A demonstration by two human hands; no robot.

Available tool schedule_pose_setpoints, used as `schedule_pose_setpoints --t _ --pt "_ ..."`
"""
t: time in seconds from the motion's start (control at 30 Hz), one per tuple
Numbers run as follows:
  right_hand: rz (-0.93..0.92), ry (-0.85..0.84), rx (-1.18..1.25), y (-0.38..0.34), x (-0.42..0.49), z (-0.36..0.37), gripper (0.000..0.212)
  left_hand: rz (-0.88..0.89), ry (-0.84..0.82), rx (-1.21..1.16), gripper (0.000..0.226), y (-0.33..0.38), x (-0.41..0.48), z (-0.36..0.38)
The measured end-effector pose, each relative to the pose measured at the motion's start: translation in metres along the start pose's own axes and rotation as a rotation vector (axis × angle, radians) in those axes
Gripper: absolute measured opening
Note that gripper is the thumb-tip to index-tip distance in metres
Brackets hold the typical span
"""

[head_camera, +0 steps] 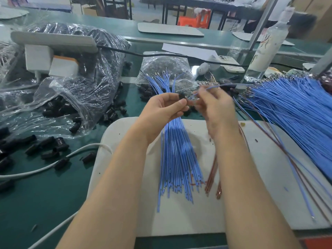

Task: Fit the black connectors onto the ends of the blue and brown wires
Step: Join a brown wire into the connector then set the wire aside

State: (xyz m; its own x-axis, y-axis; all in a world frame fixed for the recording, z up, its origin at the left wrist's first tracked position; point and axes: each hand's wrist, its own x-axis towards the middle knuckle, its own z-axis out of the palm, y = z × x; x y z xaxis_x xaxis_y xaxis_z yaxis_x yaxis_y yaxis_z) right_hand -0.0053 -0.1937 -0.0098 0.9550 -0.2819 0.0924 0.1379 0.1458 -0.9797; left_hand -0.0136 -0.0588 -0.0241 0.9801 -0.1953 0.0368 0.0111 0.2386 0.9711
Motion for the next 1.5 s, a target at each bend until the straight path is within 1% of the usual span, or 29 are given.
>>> schedule_pose_setpoints --t 0.03,0.07,0.1,0.17,0.23,0.3,0.4,0.63,0.93,1.1,1.17,1.33,1.5 --pt "-0.004 -0.077 -0.122 0.003 -0.003 0.004 0.015 0.024 0.024 0.024 0.018 -0.001 0.001 0.0" --pt "-0.026 -0.111 -0.205 0.006 -0.005 0.008 0.017 0.053 0.045 0.064 0.012 -0.003 0.001 0.0" --pt "-0.07 -0.094 -0.256 0.007 -0.006 0.009 0.018 0.09 0.073 0.127 0.009 -0.004 0.002 0.001" --pt "-0.166 0.016 -0.288 0.008 -0.005 0.008 0.018 0.162 0.171 0.301 0.009 -0.008 0.004 0.001" --pt "-0.215 0.114 -0.24 0.005 -0.003 0.003 0.014 0.216 0.3 0.494 0.012 -0.012 0.006 -0.001" --pt "-0.242 0.153 -0.194 0.002 -0.004 0.002 0.013 0.268 0.379 0.597 0.012 -0.014 0.006 -0.003" --pt "-0.31 0.138 -0.164 0.001 -0.008 0.007 0.014 0.319 0.383 0.616 0.017 -0.015 0.004 -0.002" --pt "-0.435 0.137 -0.264 -0.001 -0.015 0.011 0.019 0.34 0.396 0.605 0.021 -0.014 0.004 -0.001" --pt "-0.501 0.113 -0.373 0.0 -0.017 0.013 0.009 0.357 0.367 0.693 0.015 -0.015 0.004 0.0" --pt "-0.496 0.114 -0.348 0.002 -0.014 0.012 0.009 0.371 0.333 0.762 0.013 -0.016 0.003 0.0" --pt "-0.47 0.087 -0.365 0.004 -0.012 0.012 0.009 0.394 0.315 0.778 0.014 -0.016 0.002 0.002" --pt "-0.313 -0.011 -0.378 0.007 -0.009 0.01 0.022 0.464 0.326 0.877 0.015 -0.013 -0.001 0.005" --pt "-0.197 -0.04 -0.278 0.004 -0.009 0.009 0.018 0.47 0.324 0.871 0.016 -0.012 -0.001 0.006"
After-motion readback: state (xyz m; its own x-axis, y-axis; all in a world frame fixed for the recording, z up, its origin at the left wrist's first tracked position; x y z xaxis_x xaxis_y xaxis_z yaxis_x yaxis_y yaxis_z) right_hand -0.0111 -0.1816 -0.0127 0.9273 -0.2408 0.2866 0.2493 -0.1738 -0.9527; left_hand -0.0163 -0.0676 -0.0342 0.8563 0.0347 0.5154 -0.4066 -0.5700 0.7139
